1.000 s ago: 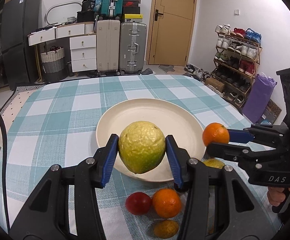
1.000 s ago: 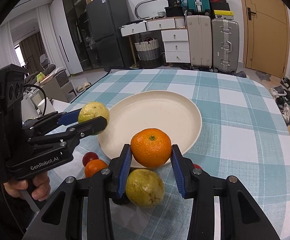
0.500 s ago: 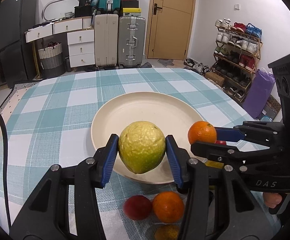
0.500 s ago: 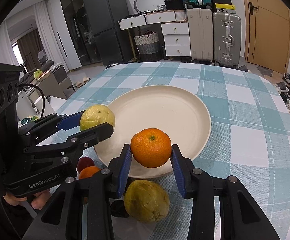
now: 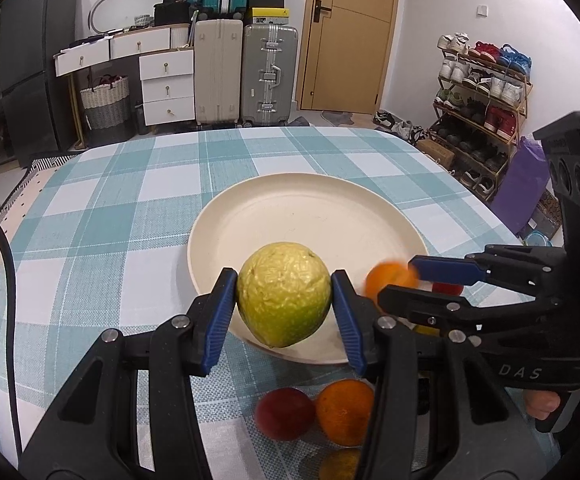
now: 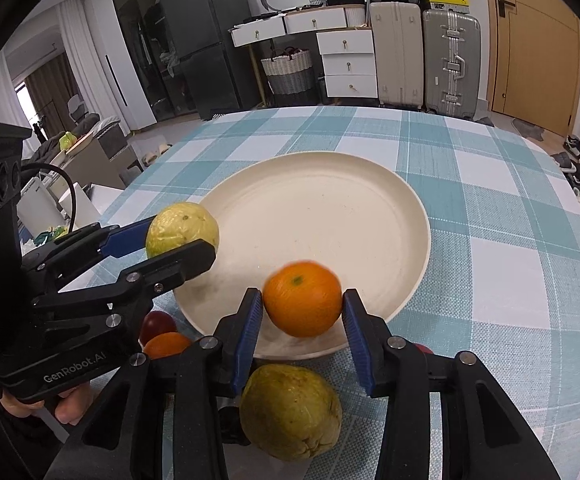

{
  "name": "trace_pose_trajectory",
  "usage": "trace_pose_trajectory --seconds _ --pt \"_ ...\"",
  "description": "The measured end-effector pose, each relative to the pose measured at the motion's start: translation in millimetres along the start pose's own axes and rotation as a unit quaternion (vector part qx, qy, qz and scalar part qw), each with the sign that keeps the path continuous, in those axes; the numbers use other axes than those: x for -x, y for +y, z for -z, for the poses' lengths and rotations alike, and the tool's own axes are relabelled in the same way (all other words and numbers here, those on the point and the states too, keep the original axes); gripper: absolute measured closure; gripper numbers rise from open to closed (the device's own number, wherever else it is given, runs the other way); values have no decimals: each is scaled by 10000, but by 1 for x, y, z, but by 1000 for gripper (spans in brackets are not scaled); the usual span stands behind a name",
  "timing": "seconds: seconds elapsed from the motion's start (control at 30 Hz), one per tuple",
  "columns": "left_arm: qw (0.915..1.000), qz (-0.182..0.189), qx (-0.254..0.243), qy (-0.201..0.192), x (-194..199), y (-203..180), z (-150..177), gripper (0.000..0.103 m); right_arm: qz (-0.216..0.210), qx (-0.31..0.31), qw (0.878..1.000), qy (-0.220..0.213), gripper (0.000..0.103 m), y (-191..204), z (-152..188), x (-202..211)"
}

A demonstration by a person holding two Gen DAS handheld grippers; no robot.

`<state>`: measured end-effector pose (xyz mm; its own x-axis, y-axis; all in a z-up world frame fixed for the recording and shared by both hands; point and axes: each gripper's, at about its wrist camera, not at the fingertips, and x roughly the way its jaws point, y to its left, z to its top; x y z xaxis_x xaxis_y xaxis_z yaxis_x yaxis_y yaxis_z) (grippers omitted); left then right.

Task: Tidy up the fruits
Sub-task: 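Lower the citrus onto the plate and open the left gripper while the right releases the orange, then move both open grippers back toward the fruits beside the plate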

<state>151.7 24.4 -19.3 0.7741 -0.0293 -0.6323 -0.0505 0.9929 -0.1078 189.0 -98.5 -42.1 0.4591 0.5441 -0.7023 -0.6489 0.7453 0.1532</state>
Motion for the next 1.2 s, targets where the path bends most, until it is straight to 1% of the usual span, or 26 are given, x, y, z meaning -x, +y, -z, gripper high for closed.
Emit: trace_pose_trajectory --seconds 0.03,0.17,0.2,0.23,0.37,0.4,0.43,0.5,0.53,0.6,0.63,0.73,0.8,0.9,1.13,1.2 --pt "10000 3 7 6 0 0 0 58 4 47 10000 -84 51 1 0 4" --pt "9999 20 61 -109 4 2 -1 58 102 147 9996 -201 49 4 2 15" --pt "9999 46 68 -140 5 2 -1 58 113 162 9996 -213 44 4 3 17" --pt "9999 42 62 -155 7 2 -2 58 128 178 9995 -236 37 4 4 20" --pt "9999 -6 68 -141 10 4 -1 57 284 167 9990 -298 27 1 10 30" --pt "9999 0 89 -132 12 5 0 56 286 150 9990 -304 23 0 11 33" --pt "9999 0 106 -119 13 6 0 53 296 127 9990 -311 17 -2 13 35" --pt "9998 -14 123 -156 18 7 0 38 340 79 9988 -340 13 -4 16 40" --pt "9997 -38 134 -199 22 7 1 34 364 46 9987 -341 12 -6 17 42" --pt "9995 -51 129 -273 31 8 1 21 387 -30 9987 -325 6 -8 19 46" --pt "9994 -66 119 -305 36 8 2 18 390 -57 9987 -329 3 -10 19 47" --pt "9993 -147 60 -335 50 6 5 11 350 -139 9986 -383 0 -12 23 53" --pt "9991 -192 21 -380 60 4 9 0 306 -207 9985 -396 0 -14 27 55" --pt "9987 -208 -58 -467 75 2 16 0 190 -311 9987 -360 0 -15 32 56" --pt "9988 -220 -24 -448 91 1 29 1 -14 -220 9994 -284 0 -9 42 60" --pt "9989 -206 10 -422 94 1 32 0 -10 -246 9993 -291 0 -9 44 60"
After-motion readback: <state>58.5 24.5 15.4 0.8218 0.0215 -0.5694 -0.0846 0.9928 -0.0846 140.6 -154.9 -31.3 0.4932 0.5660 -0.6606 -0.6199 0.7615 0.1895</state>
